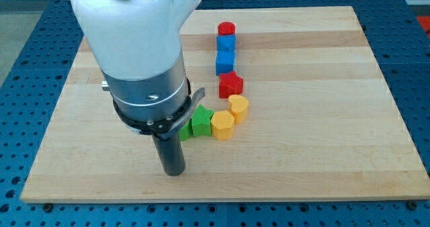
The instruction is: Push the green circle up a bit
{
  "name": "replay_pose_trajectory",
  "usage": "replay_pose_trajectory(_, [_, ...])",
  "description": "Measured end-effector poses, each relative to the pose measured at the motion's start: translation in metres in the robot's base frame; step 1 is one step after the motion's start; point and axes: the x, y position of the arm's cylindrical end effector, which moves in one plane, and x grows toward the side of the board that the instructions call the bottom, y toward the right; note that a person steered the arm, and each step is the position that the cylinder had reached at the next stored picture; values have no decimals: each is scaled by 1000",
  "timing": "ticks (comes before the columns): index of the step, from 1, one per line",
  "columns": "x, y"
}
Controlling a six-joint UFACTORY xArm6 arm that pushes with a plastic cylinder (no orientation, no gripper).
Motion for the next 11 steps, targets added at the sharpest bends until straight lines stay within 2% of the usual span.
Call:
replay_pose_trajectory(1, [0,-9])
replay_pose_trajectory(2, [-23,-14])
replay_pose_trajectory(3, [-24,-12])
replay_pose_trajectory(4, [-49,-1])
replay_pose_trajectory(5, [-56,-1])
replay_pose_trajectory(11, [-74,-3])
